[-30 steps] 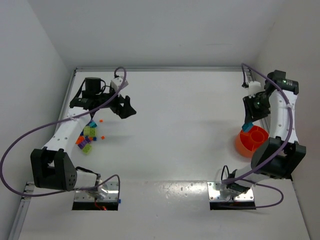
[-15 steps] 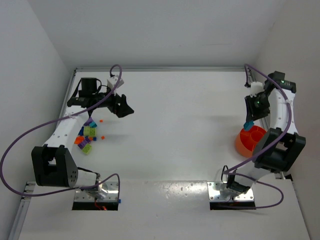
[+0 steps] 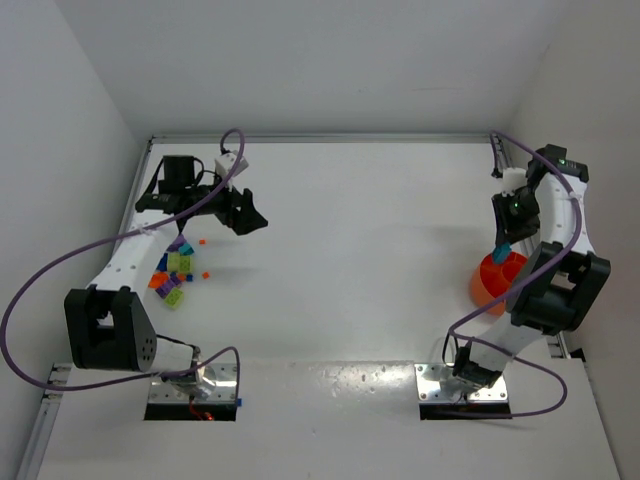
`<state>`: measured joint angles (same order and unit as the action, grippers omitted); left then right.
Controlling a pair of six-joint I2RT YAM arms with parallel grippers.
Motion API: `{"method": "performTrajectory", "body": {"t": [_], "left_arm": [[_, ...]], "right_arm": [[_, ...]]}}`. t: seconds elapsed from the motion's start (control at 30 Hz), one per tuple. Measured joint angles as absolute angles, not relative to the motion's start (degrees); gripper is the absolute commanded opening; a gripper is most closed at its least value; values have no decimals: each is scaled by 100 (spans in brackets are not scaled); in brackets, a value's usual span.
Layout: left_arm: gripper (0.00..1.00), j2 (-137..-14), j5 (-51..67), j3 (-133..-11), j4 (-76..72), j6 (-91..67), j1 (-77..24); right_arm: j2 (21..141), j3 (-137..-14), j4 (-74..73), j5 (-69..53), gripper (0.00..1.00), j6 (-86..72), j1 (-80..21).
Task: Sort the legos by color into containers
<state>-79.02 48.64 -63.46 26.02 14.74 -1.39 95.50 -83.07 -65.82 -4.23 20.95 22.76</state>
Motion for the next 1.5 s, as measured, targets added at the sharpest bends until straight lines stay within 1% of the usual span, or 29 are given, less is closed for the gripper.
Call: {"method": "performTrajectory", "body": {"t": [0.2, 0.27, 0.3, 0.33, 0.4, 0.43, 0.5, 0.53, 0.57, 0.6, 0.63, 0.67, 0.87, 1.0, 1.07, 1.1, 1.2, 1.23, 1.27, 1.4, 1.43, 1.5], "left_arm": [[99, -7985, 4864, -6346, 2600, 1474, -139], [99, -8012, 4862, -6346, 2600, 1474, -139], [99, -8016, 4862, -6346, 2600, 1474, -139], [99, -8020, 4860, -6346, 2602, 1474, -139], [99, -8020, 4849, -6346, 2600, 1476, -134], [99, -8020, 4838, -6346, 2600, 1474, -132], [99, -8020, 4821, -6346, 2600, 1474, -102], [99, -8020, 4816, -6346, 2600, 1472, -91], [99, -8020, 4810, -6346, 2600, 1472, -60], [99, -8020, 4794, -6346, 2602, 1472, -23], [99, -8020, 4781, -6346, 2600, 1470, 8], [99, -8020, 4753, -6346, 2602, 1463, 62], [99, -7942, 4491, -6429, 2827, 1470, 552], [99, -7684, 4222, -6556, 3177, 1496, 1288], [95, -7557, 3994, -6632, 3382, 1540, 1662], [90, -7511, 3857, -6663, 3479, 1586, 1839], [83, -7443, 3566, -6696, 3778, 1820, 2239], [78, -7441, 3503, -6696, 3905, 1973, 2377], [76, -7441, 3472, -6696, 4040, 2121, 2473], [66, -7555, 3592, -6698, 4816, 3216, 2775], [61, -7682, 3664, -6726, 5050, 3509, 2805], [55, -8029, 3756, -6853, 5433, 3990, 2829]], "right_arm": [[9570, -8307, -6504, -292, 0, 2095, 2276], [9574, -8307, -6493, -290, 6, 2095, 2276], [9579, -8307, -6490, -287, 16, 2095, 2276], [9585, -8307, -6490, -283, 21, 2097, 2276], [9603, -8307, -6484, -283, 28, 2097, 2276], [9614, -8307, -6482, -283, 33, 2097, 2276], [9638, -8307, -6477, -287, 37, 2102, 2276], [9651, -8307, -6477, -290, 43, 2097, 2276], [9662, -8307, -6479, -298, 45, 2093, 2276], [9668, -8307, -6479, -301, 46, 2093, 2276], [9668, -8307, -6479, -309, 50, 2097, 2276], [9671, -8324, -6495, -320, 51, 2102, 2276], [9675, -8726, -6639, -576, 51, 2099, 2237], [9688, -9295, -6785, -1111, 50, 2003, 2145], [9719, -9529, -6823, -1415, 49, 1929, 2016], [9734, -9581, -6818, -1533, 49, 1916, 1935], [9835, -9605, -6814, -1806, 49, 1800, 1579], [9902, -9614, -6810, -1874, 49, 1769, 1441], [9979, -9625, -6792, -1949, 49, 1737, 1304], [10342, -9657, -6624, -2209, 49, 1568, 764], [10401, -9653, -6563, -2296, 49, 1509, 652], [10447, -9583, -6364, -2451, 49, 1380, 464]]}}
